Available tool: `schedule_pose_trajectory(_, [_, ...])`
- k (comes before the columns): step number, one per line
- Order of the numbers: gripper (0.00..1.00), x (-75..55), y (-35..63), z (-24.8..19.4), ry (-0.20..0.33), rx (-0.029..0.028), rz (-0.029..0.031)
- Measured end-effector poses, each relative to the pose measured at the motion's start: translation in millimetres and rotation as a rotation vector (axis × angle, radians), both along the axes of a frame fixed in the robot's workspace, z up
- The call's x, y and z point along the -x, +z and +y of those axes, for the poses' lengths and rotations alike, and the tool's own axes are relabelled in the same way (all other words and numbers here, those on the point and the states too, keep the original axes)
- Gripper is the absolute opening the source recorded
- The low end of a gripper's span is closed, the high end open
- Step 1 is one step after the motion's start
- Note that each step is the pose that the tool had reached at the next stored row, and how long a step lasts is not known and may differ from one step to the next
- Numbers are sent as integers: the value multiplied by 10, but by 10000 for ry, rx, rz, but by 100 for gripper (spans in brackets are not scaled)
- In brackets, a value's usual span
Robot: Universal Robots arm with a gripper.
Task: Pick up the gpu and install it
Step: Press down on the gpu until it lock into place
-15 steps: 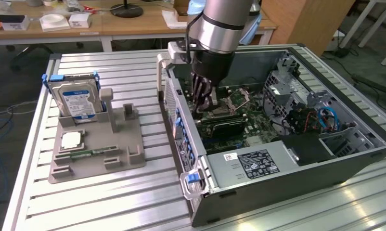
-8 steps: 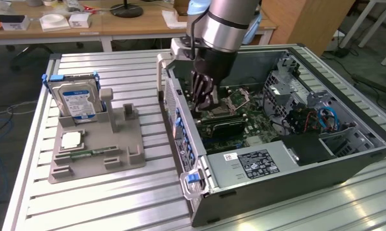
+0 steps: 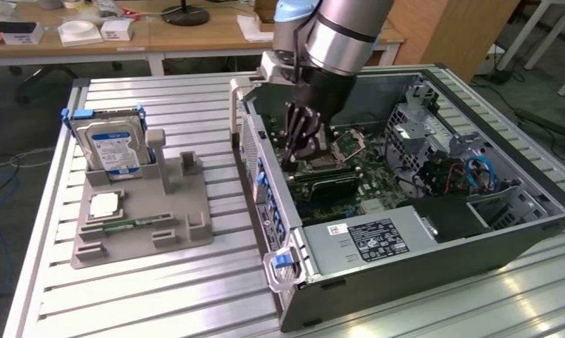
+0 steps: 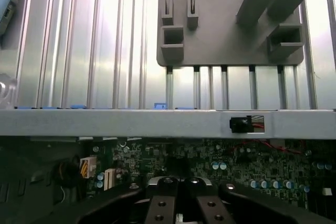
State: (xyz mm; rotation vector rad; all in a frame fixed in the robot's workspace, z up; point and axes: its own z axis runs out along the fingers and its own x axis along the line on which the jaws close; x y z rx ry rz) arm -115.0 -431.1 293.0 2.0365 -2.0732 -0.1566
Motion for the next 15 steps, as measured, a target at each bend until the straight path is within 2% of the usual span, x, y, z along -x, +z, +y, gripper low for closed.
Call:
schedule_pose_trajectory(3, [10, -19, -1, -29, 1, -21, 179])
schedule_pose_trajectory(9, [10, -44, 4, -86, -1, -22, 467])
schedule_pose_trajectory(10, [10, -46, 4, -94, 0, -22, 534])
schedule_pose_trajectory(12, [10, -54, 3, -104, 0, -24, 717])
schedule_pose_trajectory(15, [10, -71, 4, -111, -2, -21, 1068])
